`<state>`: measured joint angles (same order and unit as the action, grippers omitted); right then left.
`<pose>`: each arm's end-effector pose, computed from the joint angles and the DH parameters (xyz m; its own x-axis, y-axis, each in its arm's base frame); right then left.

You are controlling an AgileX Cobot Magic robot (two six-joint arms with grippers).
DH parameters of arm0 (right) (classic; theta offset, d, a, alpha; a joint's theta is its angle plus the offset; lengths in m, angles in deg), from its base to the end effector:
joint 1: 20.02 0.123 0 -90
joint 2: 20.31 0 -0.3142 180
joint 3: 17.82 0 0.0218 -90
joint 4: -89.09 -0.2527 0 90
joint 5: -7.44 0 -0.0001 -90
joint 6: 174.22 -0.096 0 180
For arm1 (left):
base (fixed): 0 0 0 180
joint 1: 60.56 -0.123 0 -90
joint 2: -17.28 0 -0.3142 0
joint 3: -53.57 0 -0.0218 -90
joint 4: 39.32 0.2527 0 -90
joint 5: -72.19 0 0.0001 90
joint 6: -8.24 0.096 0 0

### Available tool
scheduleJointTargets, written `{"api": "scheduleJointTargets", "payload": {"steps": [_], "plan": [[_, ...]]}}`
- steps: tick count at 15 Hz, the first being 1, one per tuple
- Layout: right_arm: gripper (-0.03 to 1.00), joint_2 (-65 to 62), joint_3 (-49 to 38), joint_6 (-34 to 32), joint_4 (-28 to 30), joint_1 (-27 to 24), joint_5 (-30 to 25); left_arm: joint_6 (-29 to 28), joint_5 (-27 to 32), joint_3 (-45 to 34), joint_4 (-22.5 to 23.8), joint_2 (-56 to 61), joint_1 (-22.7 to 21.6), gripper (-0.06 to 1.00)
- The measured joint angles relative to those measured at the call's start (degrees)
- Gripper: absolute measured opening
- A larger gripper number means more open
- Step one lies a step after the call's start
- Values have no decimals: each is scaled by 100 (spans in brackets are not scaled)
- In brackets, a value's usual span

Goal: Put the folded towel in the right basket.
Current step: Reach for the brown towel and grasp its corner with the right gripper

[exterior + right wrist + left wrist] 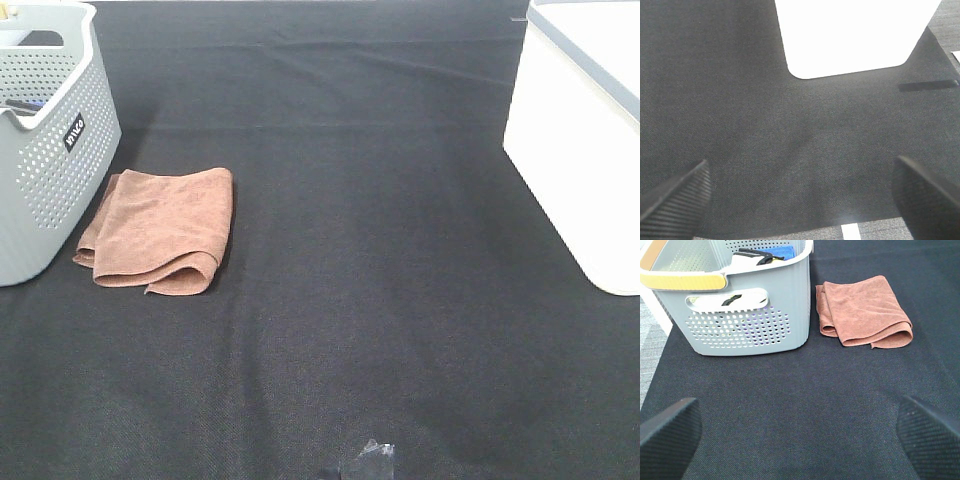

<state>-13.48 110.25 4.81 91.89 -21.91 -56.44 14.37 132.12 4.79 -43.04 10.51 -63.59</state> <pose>-0.0266 -0.0033 0.2583 -0.5390 0.0132 -0.8422 0.0674 0.9973 -0.0275 -0.0291 -0.0069 0.2797 -0.4277 0.0517 -0.9024 0.0297 0.9986 0.0431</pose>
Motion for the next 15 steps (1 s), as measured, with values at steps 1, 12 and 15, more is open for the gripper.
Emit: {"api": "scheduleJointTargets", "payload": {"steps": [1, 12, 15], "plan": [[94, 0, 0, 0, 0, 0, 0, 0, 0, 0, 0, 0, 0, 99], [94, 0, 0, 0, 0, 0, 0, 0, 0, 0, 0, 0, 0, 99], [94, 0, 0, 0, 0, 0, 0, 0, 0, 0, 0, 0, 0, 99]]}}
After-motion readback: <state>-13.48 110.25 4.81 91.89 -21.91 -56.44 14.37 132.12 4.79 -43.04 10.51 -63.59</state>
